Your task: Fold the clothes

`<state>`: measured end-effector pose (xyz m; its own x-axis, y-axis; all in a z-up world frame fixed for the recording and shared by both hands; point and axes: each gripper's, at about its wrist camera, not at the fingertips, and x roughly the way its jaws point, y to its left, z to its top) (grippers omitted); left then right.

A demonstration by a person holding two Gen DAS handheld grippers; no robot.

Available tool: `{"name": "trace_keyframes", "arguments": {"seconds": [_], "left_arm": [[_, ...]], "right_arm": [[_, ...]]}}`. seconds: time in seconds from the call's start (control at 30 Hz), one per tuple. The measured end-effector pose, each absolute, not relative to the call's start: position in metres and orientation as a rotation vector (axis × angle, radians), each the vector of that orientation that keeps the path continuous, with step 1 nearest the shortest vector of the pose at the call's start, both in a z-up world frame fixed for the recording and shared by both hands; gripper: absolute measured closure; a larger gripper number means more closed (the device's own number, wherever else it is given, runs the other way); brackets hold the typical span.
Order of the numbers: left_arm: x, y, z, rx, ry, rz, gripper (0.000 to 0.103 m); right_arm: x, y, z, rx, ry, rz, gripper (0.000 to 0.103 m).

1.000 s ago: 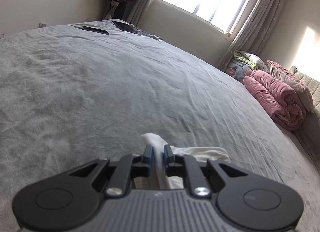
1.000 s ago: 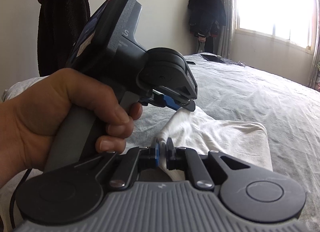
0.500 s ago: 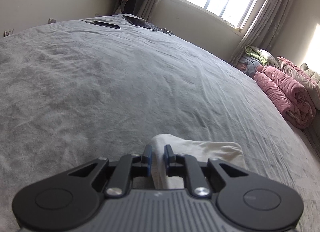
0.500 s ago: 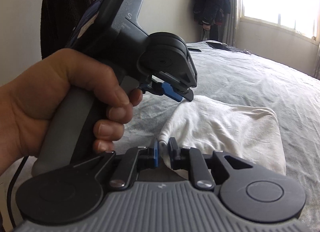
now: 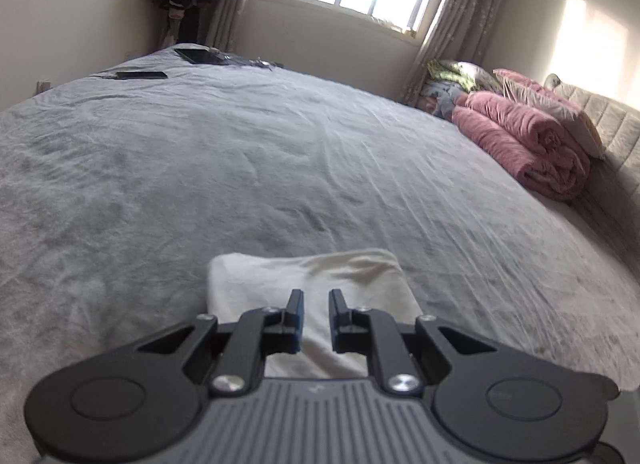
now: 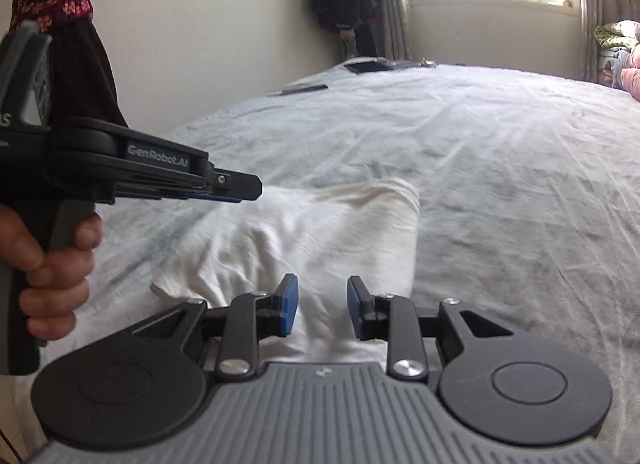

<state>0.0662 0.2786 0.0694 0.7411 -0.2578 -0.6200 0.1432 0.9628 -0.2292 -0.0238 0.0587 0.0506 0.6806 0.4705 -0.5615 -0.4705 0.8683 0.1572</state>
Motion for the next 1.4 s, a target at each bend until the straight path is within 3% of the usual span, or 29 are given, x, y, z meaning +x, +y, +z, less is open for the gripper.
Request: {"name": "trace_keyframes", "arguments": {"seconds": [0.17,0.37,0.6,1.07,1.4], "left_arm": [[0.071,0.286,0.051,-0.167,0.818,-0.181,0.092],[0.056,0.282,0.061,-0.163,0.773,-0.181,0.090],[0.055,0.267,0.051,-0.073,0.844,-0.186,0.087],[0.053,0.276,0.049,-0.113,0.858,-0.196,0.087],[0.054,0.277,0.050,-0.113,0.863,-0.206,0.087]], "right_arm": [[0.014,0.066,0.016,-0.016,0.660,0.527,0.078],[0.022,0.066,0.008,-0.007,0.664,0.532,0.078],[0.026,0.052,0.014,0.090,0.677,0.531,0.078],[0.072,0.083,0.022,-0.021,0.621,0.575,0.070],[0.094,0.087,0.012,-0.056,0.606,0.513,0.076]]}}
